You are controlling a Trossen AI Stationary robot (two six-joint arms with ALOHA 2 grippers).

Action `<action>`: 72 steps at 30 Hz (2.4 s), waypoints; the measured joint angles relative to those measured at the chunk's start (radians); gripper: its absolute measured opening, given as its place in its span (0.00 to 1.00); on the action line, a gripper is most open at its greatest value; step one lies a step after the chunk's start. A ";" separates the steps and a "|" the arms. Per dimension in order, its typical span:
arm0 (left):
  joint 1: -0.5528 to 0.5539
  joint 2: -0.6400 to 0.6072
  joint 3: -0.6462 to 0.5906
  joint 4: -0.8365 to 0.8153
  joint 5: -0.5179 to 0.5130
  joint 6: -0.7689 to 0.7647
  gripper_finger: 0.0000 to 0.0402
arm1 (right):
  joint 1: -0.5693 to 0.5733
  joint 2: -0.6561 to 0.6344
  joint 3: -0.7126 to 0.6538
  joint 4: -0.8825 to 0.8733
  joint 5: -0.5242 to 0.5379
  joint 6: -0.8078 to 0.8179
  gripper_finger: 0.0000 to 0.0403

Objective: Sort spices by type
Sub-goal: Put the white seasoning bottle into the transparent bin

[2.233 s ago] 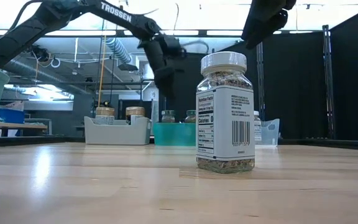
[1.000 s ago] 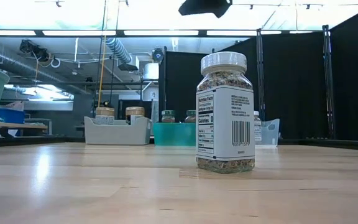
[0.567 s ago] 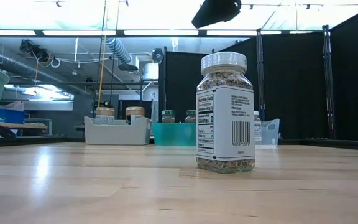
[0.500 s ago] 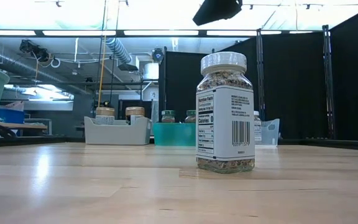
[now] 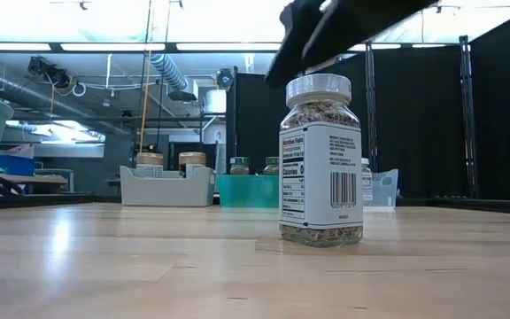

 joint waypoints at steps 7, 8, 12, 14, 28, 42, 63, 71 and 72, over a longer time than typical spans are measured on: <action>-0.020 -0.001 -0.001 -0.002 -0.002 -0.044 0.75 | -0.002 0.053 0.000 -0.015 -0.008 0.017 0.85; -0.023 0.000 -0.001 -0.003 -0.003 -0.048 0.75 | -0.002 0.063 0.000 -0.016 -0.015 0.019 0.85; -0.030 -0.001 -0.001 -0.003 -0.012 -0.049 0.75 | -0.002 0.098 0.000 -0.020 -0.029 0.027 0.84; -0.030 -0.001 -0.001 -0.005 -0.011 -0.049 0.75 | -0.002 0.100 0.000 -0.027 -0.035 0.027 0.83; -0.029 -0.001 -0.001 -0.046 -0.013 -0.050 0.75 | -0.008 0.137 0.000 -0.057 -0.034 0.049 0.59; -0.029 -0.001 -0.001 -0.063 -0.018 -0.058 0.75 | -0.032 0.081 0.005 -0.069 0.004 0.087 0.51; 0.023 -0.012 -0.006 -0.131 -0.082 -0.124 0.75 | -0.389 -0.195 0.007 -0.262 0.135 0.202 0.51; 0.070 -0.023 -0.006 -0.131 -0.066 -0.072 0.75 | -0.563 -0.199 0.008 -0.320 0.175 0.304 0.51; 0.074 -0.025 -0.006 -0.131 -0.061 -0.072 0.75 | -0.584 -0.199 0.008 -0.331 0.188 0.322 0.51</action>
